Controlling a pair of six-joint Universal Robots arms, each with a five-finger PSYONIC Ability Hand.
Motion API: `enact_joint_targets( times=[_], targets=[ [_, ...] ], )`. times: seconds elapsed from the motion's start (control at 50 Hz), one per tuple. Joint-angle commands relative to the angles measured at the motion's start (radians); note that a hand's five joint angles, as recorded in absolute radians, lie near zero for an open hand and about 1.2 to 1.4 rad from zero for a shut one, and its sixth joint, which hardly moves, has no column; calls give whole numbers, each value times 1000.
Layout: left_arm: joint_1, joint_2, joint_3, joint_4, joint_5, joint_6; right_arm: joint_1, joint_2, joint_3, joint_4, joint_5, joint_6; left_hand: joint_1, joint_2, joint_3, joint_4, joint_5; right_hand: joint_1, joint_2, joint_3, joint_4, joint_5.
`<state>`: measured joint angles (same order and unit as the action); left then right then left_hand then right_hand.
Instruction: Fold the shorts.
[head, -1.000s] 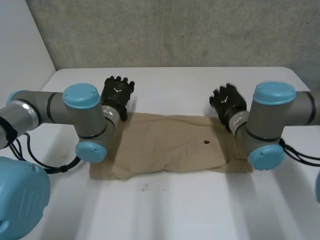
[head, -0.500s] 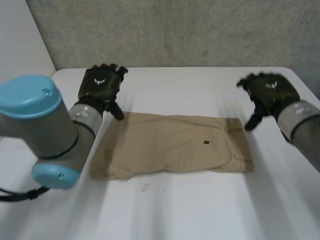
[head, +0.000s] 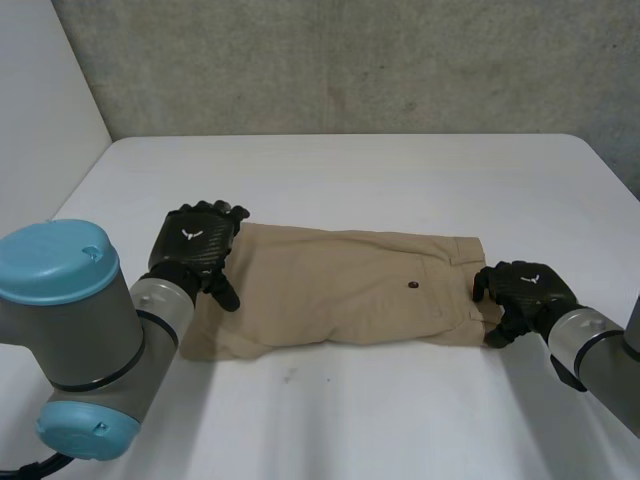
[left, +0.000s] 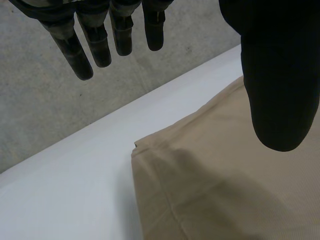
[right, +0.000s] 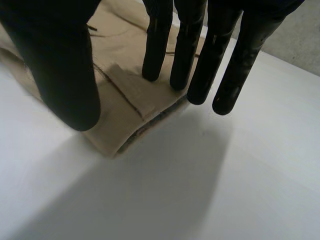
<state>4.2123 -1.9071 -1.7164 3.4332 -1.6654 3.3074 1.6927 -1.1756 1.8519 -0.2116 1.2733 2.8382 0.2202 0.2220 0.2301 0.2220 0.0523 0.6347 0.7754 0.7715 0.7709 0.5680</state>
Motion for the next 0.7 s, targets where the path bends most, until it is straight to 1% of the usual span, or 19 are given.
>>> enact_joint_targets(
  times=[0.02,0.1,0.22,0.26,0.32,0.34,0.4,0.42,0.48,0.5,0.56,0.58,0.64,0.66,0.7],
  targets=[
    [-1,0,1,0,-7,0,-5,22,-31,-26,6,-7,-7,-9,-17,-8,-13,762,621,625,625,654],
    [-3,2,-3,-2,-16,0,-41,-2,-31,-23,20,-7,-7,-9,-17,-8,-13,762,621,625,625,654],
    [-1,16,-14,-3,-25,0,-159,-93,-37,24,12,-43,-13,-14,-22,-14,-19,762,621,625,625,654],
    [2,16,-14,-5,-27,0,-226,-107,-52,56,5,-83,-13,-14,-22,-14,-19,762,621,625,625,654],
    [8,17,-12,-6,-27,0,-277,-113,-77,107,0,-146,-13,-14,-22,-14,-19,762,621,625,625,654],
    [9,17,-14,-6,-25,0,-298,-113,-101,150,4,-192,-13,-14,-22,-14,-19,762,621,625,625,654],
    [15,17,-14,-6,-25,0,-306,-113,-141,214,9,-255,-13,-14,-22,-14,-19,762,621,625,625,654],
    [15,17,-14,-8,-25,0,-294,-113,-164,251,6,-276,-13,-14,-22,-14,-19,762,621,625,625,654],
    [15,17,-14,-6,-27,0,-233,-118,-206,279,1,-281,-13,-14,-22,-14,-19,762,621,625,625,654],
    [15,17,-14,-6,-27,0,-175,-124,-241,282,1,-270,-13,-14,-22,-14,-19,762,621,625,625,654],
    [14,19,-14,-6,-27,0,-93,-128,-281,282,1,-247,-13,-14,-22,-14,-19,762,621,625,625,654],
    [12,19,-14,-6,-27,0,-41,-136,-302,282,0,-231,-15,-17,-25,-17,-22,762,621,625,625,654],
    [12,28,-17,-6,-27,0,50,-151,-332,279,-6,-212,-15,-17,-25,-17,-22,762,621,625,625,654],
    [12,33,-19,-6,-27,0,126,-151,-350,273,-12,-208,-15,-17,-25,-17,-22,762,621,625,625,654],
    [12,40,-20,-6,-27,0,207,-145,-362,258,-20,-207,-15,-17,-25,-17,-22,762,621,625,625,654]
  ],
)
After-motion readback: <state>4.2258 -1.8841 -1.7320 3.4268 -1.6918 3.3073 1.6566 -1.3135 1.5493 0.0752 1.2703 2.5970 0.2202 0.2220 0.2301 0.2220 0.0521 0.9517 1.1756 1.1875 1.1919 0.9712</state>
